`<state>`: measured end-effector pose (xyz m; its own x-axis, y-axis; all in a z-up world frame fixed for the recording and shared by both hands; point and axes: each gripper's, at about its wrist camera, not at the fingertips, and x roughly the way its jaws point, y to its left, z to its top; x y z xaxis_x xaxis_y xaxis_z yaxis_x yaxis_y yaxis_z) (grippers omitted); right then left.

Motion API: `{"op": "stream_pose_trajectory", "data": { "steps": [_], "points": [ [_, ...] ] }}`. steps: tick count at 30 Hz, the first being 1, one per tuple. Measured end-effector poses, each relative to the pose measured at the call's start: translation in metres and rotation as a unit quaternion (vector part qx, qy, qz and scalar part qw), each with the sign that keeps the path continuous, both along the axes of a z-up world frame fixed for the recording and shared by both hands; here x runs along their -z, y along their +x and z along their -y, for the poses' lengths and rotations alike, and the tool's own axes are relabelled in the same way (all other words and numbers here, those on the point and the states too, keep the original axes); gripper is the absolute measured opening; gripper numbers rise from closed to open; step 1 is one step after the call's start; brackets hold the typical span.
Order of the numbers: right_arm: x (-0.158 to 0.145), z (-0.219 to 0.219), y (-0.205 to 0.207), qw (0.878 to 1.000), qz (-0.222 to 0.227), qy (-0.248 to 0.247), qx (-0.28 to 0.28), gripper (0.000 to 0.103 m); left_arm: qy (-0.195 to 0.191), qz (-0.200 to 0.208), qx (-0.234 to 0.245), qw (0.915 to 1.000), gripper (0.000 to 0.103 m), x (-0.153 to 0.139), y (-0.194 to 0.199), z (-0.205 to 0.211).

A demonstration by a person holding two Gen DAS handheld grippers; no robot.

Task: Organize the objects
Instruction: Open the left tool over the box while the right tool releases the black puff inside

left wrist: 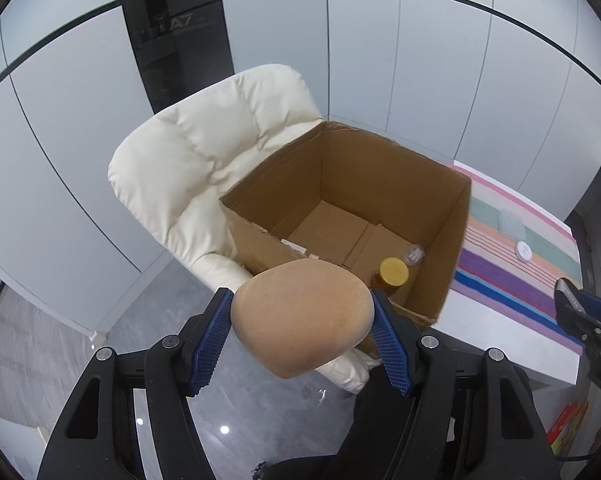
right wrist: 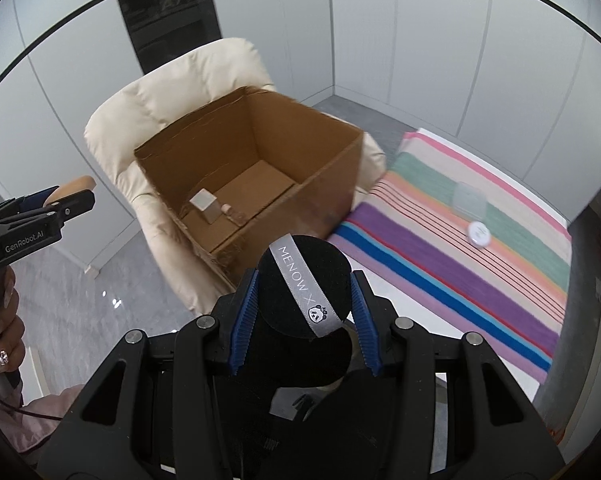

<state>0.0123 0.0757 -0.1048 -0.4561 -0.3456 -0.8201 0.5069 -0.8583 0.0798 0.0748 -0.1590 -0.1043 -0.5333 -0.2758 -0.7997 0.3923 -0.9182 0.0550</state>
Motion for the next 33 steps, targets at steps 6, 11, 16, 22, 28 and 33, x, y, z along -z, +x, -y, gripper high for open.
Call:
{"op": "stream_pose_trajectory", "data": {
  "steps": [6,11,16,22,28,33],
  "points": [
    [0.007,0.03,-0.018,1.0,0.001,0.01,-0.022,0.047,0.009,-0.002,-0.006,0.9999,0.069,0.0,-0.019,0.011],
    [0.013,0.053,-0.043,0.999,0.0,0.016,-0.039,0.047,0.002,-0.018,-0.005,0.9998,0.069,-0.005,-0.047,0.016],
    [0.019,0.077,-0.068,0.998,0.006,0.014,-0.055,0.047,0.02,-0.027,-0.002,0.9994,0.069,0.0,-0.082,0.026],
    [0.027,0.104,-0.092,0.998,0.007,0.014,-0.066,0.048,0.007,-0.018,-0.017,0.9997,0.069,0.014,-0.123,0.034],
    [0.045,0.119,-0.112,0.998,0.024,0.035,-0.052,0.098,0.001,0.016,0.014,0.9998,0.098,0.032,-0.137,0.026],
    [0.052,0.119,-0.114,0.998,0.028,0.034,-0.048,0.098,-0.014,0.031,0.031,0.9989,0.102,0.039,-0.137,0.02]
  ]
}}
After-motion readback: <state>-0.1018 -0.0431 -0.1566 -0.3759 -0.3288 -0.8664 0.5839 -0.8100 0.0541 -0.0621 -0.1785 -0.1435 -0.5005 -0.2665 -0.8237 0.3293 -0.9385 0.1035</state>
